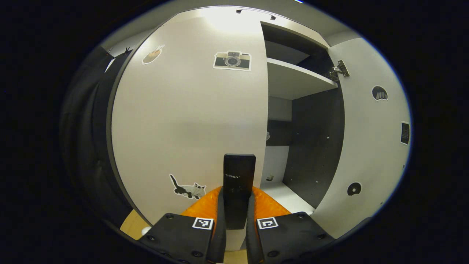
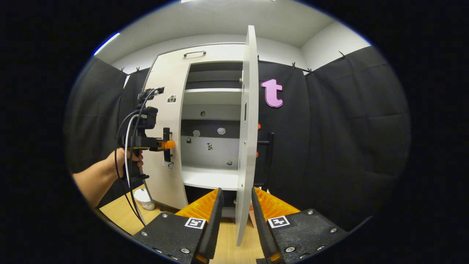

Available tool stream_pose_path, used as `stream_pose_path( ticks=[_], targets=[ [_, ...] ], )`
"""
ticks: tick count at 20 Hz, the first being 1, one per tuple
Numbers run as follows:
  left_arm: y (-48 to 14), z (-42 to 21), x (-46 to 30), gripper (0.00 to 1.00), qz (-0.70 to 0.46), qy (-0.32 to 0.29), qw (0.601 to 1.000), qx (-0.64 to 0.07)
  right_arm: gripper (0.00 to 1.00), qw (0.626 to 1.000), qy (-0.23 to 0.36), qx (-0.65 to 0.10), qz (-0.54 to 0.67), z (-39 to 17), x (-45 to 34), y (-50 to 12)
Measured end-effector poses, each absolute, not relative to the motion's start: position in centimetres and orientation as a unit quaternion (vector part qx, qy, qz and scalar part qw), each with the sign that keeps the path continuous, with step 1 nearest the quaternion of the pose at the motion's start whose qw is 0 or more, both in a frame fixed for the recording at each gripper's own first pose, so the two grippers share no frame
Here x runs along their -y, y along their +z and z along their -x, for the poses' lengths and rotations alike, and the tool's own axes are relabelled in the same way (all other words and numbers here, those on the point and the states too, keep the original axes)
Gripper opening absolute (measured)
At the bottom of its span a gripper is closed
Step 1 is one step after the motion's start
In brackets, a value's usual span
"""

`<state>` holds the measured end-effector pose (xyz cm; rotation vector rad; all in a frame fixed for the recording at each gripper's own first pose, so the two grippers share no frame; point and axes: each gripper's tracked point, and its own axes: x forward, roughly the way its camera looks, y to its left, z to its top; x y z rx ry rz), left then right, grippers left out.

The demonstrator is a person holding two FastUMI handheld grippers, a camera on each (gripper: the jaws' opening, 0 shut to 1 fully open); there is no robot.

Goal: Grab one shoe with the right hand and put it into the shoe cabinet, grab the other shoe with the left hand and put it into the shoe cabinet; then close the right door with the right hand and the left door with the left hand.

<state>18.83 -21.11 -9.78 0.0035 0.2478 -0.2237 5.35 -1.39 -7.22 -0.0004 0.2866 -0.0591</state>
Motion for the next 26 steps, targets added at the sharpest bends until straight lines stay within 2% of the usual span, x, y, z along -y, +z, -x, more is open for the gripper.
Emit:
stream_pose_path(
  ticks=[1,2,3,4,7,8,9,10,11,15,16,20,21,25,26],
  targets=[
    [-9.7,-18.0,20.8,0.29,-0.002,-0.113,0.986,-0.126,0.47,0.988,-0.024,-0.151,-0.003,-5.2,1.1,-7.5],
    [-9.4,-17.3,20.6,0.29,-0.004,-0.115,0.985,-0.126,0.43,0.988,-0.016,-0.156,-0.007,-4.8,0.5,-7.7],
    [-9.3,-16.6,20.2,0.29,-0.006,-0.115,0.986,-0.124,0.52,0.988,-0.009,-0.157,-0.008,-4.5,0.1,-7.7],
    [-9.2,-16.0,19.8,0.29,-0.008,-0.114,0.986,-0.125,0.48,0.988,-0.004,-0.154,-0.007,-4.5,0.0,-7.7],
    [-8.8,-13.7,18.2,0.28,-0.004,-0.114,0.985,-0.130,0.49,0.989,0.014,-0.145,-0.013,-4.9,-0.9,-7.5],
    [-8.7,-13.0,17.6,0.24,-0.004,-0.114,0.984,-0.133,0.51,0.990,0.022,-0.141,-0.015,-5.0,-1.3,-7.4],
    [-8.5,-12.4,17.1,0.24,-0.005,-0.113,0.984,-0.135,0.52,0.990,0.029,-0.138,-0.015,-5.2,-1.6,-7.4],
    [-8.4,-11.9,16.6,0.24,-0.006,-0.111,0.984,-0.136,0.58,0.990,0.036,-0.137,-0.015,-5.3,-1.9,-7.4],
    [-8.2,-11.3,16.3,0.24,-0.006,-0.108,0.985,-0.134,0.55,0.989,0.044,-0.138,-0.015,-5.4,-2.3,-7.5],
    [-7.6,-8.7,13.7,0.22,0.004,-0.099,0.986,-0.136,0.65,0.986,0.067,-0.150,-0.009,-5.4,-3.3,-8.2],
    [-7.4,-8.1,13.0,0.24,0.003,-0.096,0.986,-0.135,0.69,0.985,0.071,-0.155,-0.009,-5.4,-3.5,-8.5],
    [-6.9,-6.0,11.2,0.22,-0.002,-0.073,0.989,-0.132,0.76,0.982,0.082,-0.172,-0.011,-5.6,-4.6,-9.7],
    [-6.6,-5.5,10.3,0.18,-0.001,-0.067,0.989,-0.130,0.77,0.981,0.084,-0.177,-0.012,-5.4,-4.9,-10.1],
    [-5.6,-4.1,4.5,0.17,-0.005,-0.024,0.992,-0.126,0.77,0.973,0.099,-0.207,-0.015,-4.9,-6.1,-11.7],
    [-5.5,-3.5,3.0,0.13,-0.014,-0.012,0.992,-0.124,0.77,0.971,0.103,-0.216,-0.018,-4.8,-6.5,-12.0]
  ],
)
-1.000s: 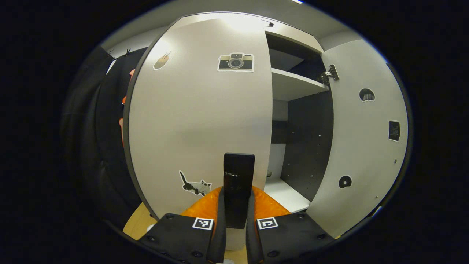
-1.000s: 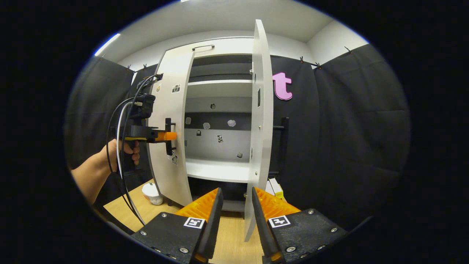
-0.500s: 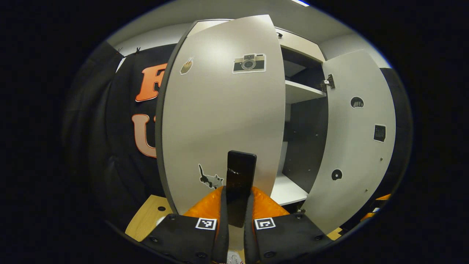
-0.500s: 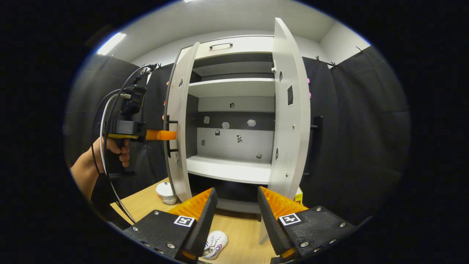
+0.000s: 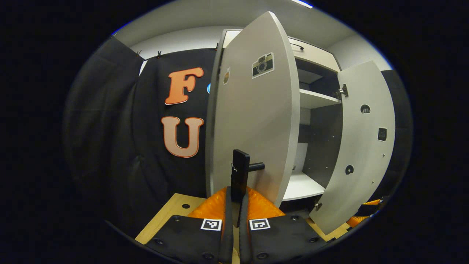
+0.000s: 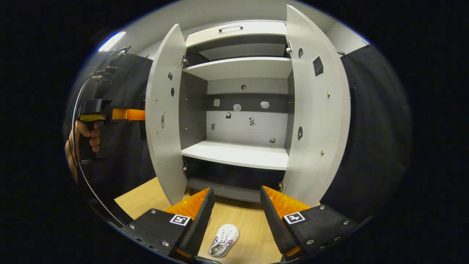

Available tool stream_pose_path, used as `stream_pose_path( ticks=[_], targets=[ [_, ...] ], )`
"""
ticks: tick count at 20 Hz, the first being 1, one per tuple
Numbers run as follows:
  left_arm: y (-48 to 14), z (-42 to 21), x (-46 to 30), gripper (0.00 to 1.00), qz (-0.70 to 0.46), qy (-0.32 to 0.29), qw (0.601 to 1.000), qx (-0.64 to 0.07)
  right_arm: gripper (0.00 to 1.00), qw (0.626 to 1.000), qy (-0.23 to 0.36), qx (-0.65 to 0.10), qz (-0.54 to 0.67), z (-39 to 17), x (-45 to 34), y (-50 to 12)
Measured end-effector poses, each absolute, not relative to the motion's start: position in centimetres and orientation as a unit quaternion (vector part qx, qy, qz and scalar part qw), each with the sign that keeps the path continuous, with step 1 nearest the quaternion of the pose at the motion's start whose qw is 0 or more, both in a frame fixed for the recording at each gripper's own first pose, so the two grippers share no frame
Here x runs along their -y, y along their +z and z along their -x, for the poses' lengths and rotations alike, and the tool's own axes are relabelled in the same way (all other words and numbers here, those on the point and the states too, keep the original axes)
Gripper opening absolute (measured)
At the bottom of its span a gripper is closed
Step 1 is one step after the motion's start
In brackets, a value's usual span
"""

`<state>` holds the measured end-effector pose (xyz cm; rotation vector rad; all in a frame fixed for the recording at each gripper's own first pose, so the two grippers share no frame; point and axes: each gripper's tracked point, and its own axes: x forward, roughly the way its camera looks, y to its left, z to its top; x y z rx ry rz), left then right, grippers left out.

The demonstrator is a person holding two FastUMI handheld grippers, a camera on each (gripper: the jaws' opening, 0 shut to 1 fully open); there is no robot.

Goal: Grab one shoe with the right hand and put it into the shoe cabinet, grab the other shoe with the left hand and put it into the shoe cabinet; then close the right door with the right hand and the left door with the left hand.

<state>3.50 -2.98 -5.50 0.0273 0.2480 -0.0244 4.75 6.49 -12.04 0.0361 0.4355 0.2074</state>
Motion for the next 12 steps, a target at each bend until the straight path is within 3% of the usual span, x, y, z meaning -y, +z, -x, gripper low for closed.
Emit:
stream_pose_path(
  ticks=[5,12],
  targets=[
    [-5.0,-2.4,-4.0,0.08,-0.024,0.067,0.990,-0.121,0.77,0.959,0.110,-0.259,-0.022,-4.3,-8.0,-15.0],
    [-5.8,-1.3,-5.3,0.08,-0.024,0.038,0.992,-0.121,0.77,0.946,0.094,-0.309,-0.019,-3.1,-9.1,-18.6]
  ],
)
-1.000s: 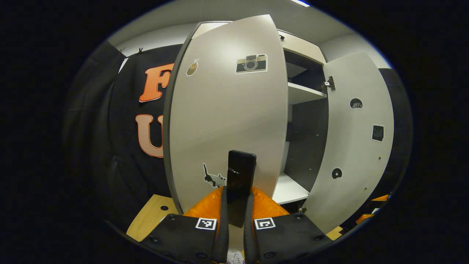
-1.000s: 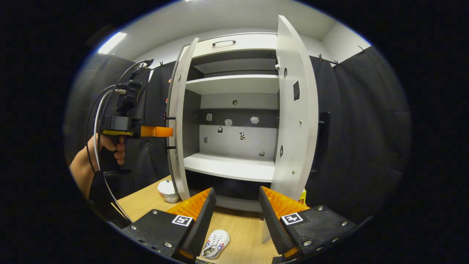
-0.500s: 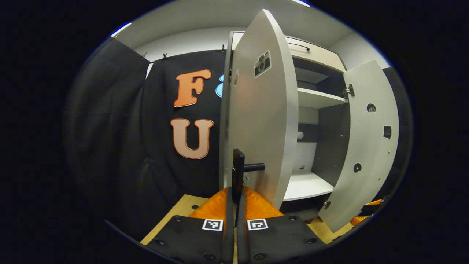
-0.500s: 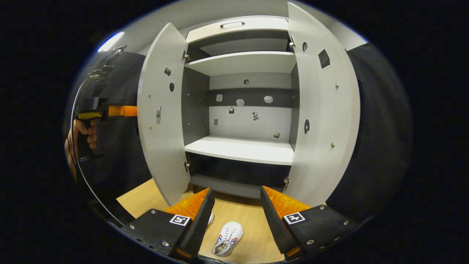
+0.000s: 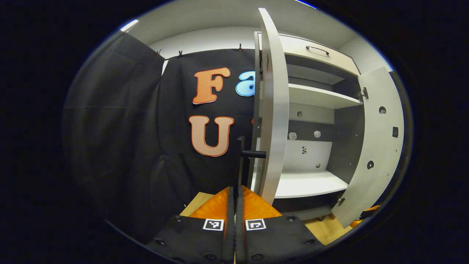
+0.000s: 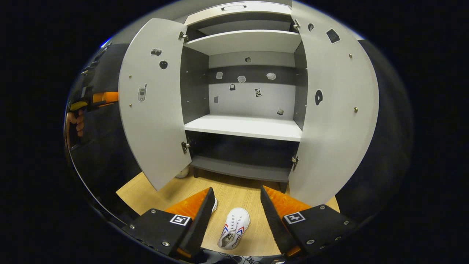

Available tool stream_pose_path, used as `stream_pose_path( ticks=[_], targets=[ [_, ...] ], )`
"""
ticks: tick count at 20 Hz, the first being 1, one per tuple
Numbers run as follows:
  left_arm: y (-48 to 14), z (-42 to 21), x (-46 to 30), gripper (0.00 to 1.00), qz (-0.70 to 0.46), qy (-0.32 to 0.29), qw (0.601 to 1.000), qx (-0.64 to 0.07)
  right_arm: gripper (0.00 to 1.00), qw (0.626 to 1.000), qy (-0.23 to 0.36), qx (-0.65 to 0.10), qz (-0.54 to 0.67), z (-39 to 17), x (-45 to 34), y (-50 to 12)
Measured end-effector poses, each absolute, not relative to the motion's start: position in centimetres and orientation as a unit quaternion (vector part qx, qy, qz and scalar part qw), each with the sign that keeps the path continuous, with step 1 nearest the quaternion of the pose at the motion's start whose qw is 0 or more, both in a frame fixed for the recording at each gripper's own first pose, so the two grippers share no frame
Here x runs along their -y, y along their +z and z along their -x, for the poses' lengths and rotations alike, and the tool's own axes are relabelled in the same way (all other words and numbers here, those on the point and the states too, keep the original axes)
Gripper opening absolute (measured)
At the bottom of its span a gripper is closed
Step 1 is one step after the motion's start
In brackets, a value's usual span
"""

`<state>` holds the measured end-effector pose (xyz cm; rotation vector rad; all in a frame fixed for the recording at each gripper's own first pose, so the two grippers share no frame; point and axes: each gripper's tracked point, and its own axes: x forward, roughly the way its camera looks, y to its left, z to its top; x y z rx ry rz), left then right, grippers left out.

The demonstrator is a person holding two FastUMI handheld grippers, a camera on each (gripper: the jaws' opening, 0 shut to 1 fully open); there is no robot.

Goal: Grab one shoe with the right hand and put it into the shoe cabinet, grab the other shoe with the left hand and put it into the shoe cabinet; then close the right door with the right hand and the left door with the left hand.

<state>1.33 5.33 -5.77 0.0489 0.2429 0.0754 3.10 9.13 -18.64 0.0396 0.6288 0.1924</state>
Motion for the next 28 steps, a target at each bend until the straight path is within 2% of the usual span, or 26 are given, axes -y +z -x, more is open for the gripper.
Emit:
stream_pose_path(
  ticks=[8,9,10,12,13,15,19,20,23,26,28],
  targets=[
    [-5.6,1.6,-4.8,0.07,-0.071,0.002,0.994,-0.083,0.77,0.924,0.071,-0.375,-0.031,-0.6,-9.5,-24.4],
    [-5.7,2.0,-4.5,0.10,-0.072,-0.004,0.994,-0.081,0.77,0.921,0.069,-0.383,-0.034,-0.4,-9.6,-25.3],
    [-5.9,2.4,-4.1,0.22,-0.074,-0.008,0.994,-0.081,0.77,0.916,0.063,-0.394,-0.041,0.0,-9.4,-26.4],
    [-6.2,3.2,-3.7,0.35,-0.076,-0.013,0.994,-0.077,0.77,0.905,0.056,-0.418,-0.058,0.8,-9.4,-28.3],
    [-6.4,3.6,-3.4,0.38,-0.073,-0.015,0.994,-0.074,0.77,0.900,0.054,-0.428,-0.064,1.1,-9.3,-29.3],
    [-6.6,4.4,-3.2,0.58,-0.069,-0.016,0.995,-0.069,0.77,0.890,0.053,-0.449,-0.065,1.9,-9.1,-31.1],
    [-6.6,5.5,-2.9,0.63,-0.067,-0.013,0.996,-0.059,0.76,0.867,0.055,-0.492,-0.049,3.2,-8.7,-35.0],
    [-6.7,5.7,-2.7,0.67,-0.066,-0.014,0.996,-0.058,0.73,0.862,0.058,-0.501,-0.048,3.4,-9.0,-35.9],
    [-7.0,6.0,-2.4,0.71,-0.067,-0.014,0.996,-0.060,0.69,0.843,0.055,-0.533,-0.043,4.0,-9.0,-39.2],
    [-7.3,6.9,-1.9,0.80,-0.082,-0.010,0.995,-0.062,0.65,0.817,0.047,-0.572,-0.054,4.7,-9.0,-42.7],
    [-7.6,7.3,-1.4,0.78,-0.088,-0.011,0.994,-0.064,0.65,0.803,0.043,-0.593,-0.053,4.9,-8.9,-44.6]
  ],
)
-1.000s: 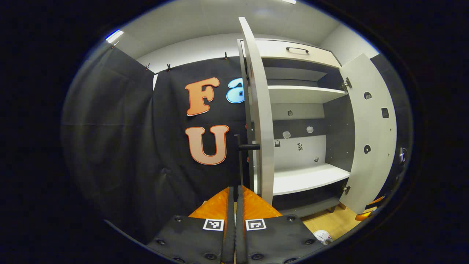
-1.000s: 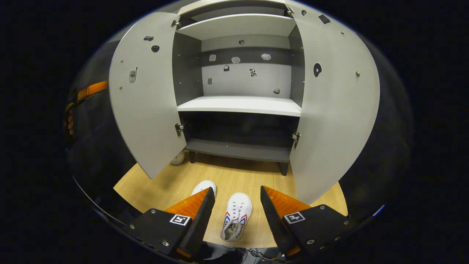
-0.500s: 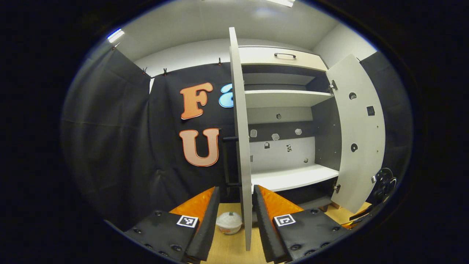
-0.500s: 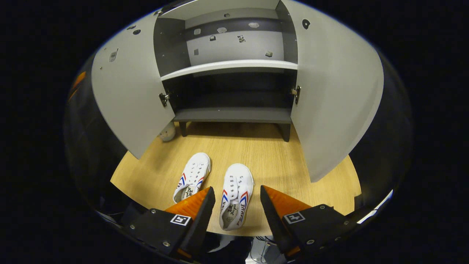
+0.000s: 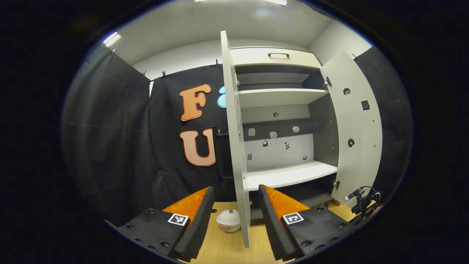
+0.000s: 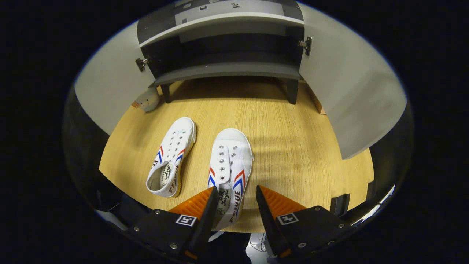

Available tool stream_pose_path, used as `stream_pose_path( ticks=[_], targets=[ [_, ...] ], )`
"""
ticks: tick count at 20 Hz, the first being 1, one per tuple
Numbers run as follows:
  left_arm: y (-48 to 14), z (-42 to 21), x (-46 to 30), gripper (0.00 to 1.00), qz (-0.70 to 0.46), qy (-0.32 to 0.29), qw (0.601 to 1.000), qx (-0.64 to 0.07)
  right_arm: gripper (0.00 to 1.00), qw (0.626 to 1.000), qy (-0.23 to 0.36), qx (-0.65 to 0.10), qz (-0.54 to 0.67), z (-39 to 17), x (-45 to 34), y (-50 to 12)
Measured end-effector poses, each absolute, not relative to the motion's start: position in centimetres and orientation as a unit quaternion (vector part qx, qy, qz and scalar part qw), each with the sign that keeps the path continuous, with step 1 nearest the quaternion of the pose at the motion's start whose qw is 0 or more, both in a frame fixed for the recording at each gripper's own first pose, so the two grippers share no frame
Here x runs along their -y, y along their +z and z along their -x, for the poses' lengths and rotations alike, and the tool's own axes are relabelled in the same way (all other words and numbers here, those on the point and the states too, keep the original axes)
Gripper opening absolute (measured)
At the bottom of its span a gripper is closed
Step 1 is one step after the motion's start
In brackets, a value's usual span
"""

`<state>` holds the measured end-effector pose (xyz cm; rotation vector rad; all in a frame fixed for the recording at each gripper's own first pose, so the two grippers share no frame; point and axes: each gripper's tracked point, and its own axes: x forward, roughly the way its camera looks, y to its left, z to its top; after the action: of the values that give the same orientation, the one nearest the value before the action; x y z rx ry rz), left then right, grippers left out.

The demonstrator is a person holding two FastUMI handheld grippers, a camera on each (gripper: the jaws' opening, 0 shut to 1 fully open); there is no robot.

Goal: Grab one shoe with the right hand and put it into the shoe cabinet, grab the other shoe with the left hand and put it into the shoe cabinet; then close the right door with the right hand and the left door with the left hand.

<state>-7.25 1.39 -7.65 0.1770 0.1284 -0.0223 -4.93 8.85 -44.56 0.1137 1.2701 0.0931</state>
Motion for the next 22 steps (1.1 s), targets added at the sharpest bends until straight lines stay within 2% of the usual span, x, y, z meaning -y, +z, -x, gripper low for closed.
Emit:
stream_pose_path(
  ticks=[5,6,8,9,10,11,13,14,16,20,22],
  targets=[
    [-8.1,7.2,-0.3,0.80,-0.090,-0.011,0.993,-0.070,0.64,0.778,0.043,-0.626,-0.031,5.4,-8.5,-48.4],
    [-8.2,7.2,0.0,0.80,-0.091,-0.011,0.993,-0.070,0.57,0.773,0.043,-0.632,-0.037,5.5,-8.7,-48.7],
    [-8.4,7.1,0.4,0.80,-0.090,-0.012,0.993,-0.071,0.56,0.765,0.044,-0.641,-0.041,5.7,-8.7,-49.5],
    [-8.4,7.1,0.6,0.80,-0.088,-0.012,0.993,-0.072,0.48,0.763,0.048,-0.643,-0.042,5.8,-8.8,-49.7],
    [-8.4,7.0,0.9,0.82,-0.086,-0.013,0.994,-0.071,0.48,0.762,0.049,-0.645,-0.042,5.8,-8.9,-50.0],
    [-8.4,6.9,1.2,0.81,-0.085,-0.014,0.994,-0.071,0.53,0.760,0.052,-0.646,-0.042,5.8,-9.0,-50.1],
    [-8.6,6.4,1.9,0.81,-0.084,-0.018,0.994,-0.070,0.52,0.757,0.061,-0.649,-0.052,5.8,-9.7,-50.2],
    [-8.6,6.3,2.2,0.81,-0.084,-0.022,0.994,-0.070,0.37,0.755,0.062,-0.651,-0.056,5.8,-9.8,-50.3],
    [-8.7,6.0,2.9,0.80,-0.084,-0.029,0.994,-0.069,0.32,0.750,0.058,-0.655,-0.067,5.9,-9.7,-50.3],
    [-9.0,5.4,3.8,0.81,-0.083,-0.040,0.993,-0.070,0.09,0.744,0.031,-0.656,-0.122,5.9,-9.3,-50.8],
    [-9.4,5.4,4.2,0.80,-0.079,-0.046,0.993,-0.073,0.01,0.743,0.022,-0.655,-0.136,5.9,-9.3,-50.8]
  ],
)
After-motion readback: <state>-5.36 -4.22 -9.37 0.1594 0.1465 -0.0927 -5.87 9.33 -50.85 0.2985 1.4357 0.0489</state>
